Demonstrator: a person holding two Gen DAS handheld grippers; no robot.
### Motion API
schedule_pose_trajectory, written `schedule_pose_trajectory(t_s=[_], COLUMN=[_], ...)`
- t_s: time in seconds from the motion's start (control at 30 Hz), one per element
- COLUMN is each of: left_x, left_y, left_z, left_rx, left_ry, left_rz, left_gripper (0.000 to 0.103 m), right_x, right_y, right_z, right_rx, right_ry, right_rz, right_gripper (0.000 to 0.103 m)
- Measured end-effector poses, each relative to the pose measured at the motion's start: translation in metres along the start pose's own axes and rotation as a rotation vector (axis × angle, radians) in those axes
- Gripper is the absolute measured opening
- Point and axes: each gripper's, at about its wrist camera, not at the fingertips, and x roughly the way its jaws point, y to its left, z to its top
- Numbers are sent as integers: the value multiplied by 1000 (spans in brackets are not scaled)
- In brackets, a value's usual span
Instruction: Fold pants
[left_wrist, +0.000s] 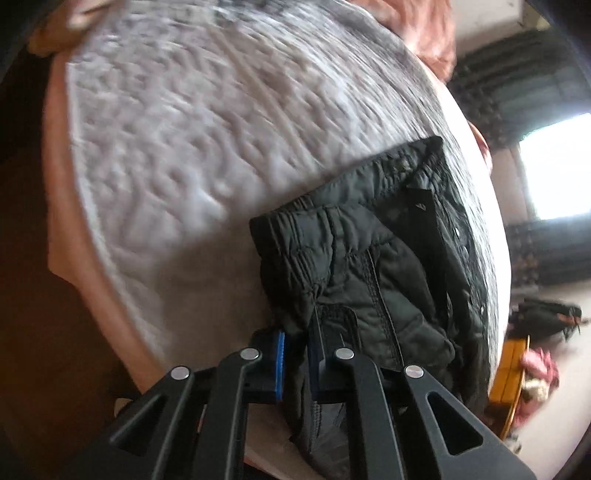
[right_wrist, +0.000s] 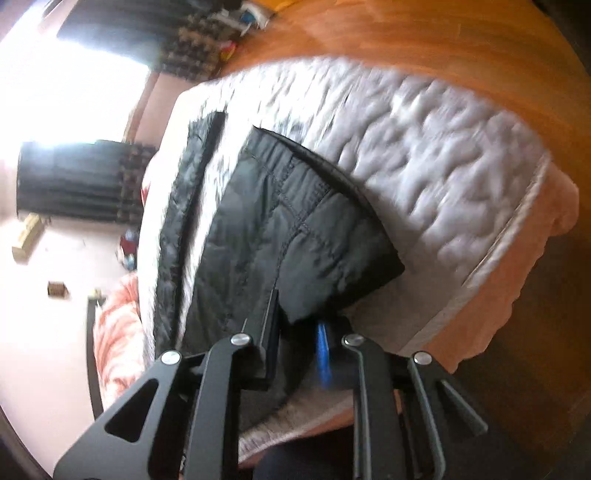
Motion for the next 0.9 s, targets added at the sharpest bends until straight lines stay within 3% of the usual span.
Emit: schedule_pose_trajectory(t_s=[0.1,0.2,0.27,0.33,0.37,0.43,0.53,0.6,0.67,0.7,0.8,0.9], left_x=[8,14,9,-2,-13,-29,-48,-58,-58,-55,-34,14], left_y=[15,11,9,7,2,-12,-41,-66,-91,-100,-137,-177], left_z=[9,4,-2,2,2,1,12,27,49,59,99,141], left_rx=[-14,29,40,71,117,210,319,368,405,423,488,522], left_ry=[16,34,41,27,-3,-67,-148,-213,-245,-243,-198,-75], left_rz=[30,40,39,55,86,131,148,121,78,60,4,-6], left_gripper=[13,18,22,26,33,48,73,90,95,97,99,99], right_x=[15,19,-2,-20,-23,-9,30,56,67,64,47,38], right_y=[5,20,39,60,76,98,99,80,60,58,75,97], right_z=[-9,-8,-7,-11,-15,-22,-25,-12,0,5,12,19], right_rx=[-49,-124,-195,-265,-328,-428,-504,-439,-384,-368,-415,-483], right_ry=[30,32,-64,-163,-187,-153,-55,34,99,97,28,-33], right_rz=[-62,-172,-318,-360,-357,-356,-400,-446,-524,-523,-549,-601], right_gripper=[18,31,43,45,56,76,77,81,69,68,69,75])
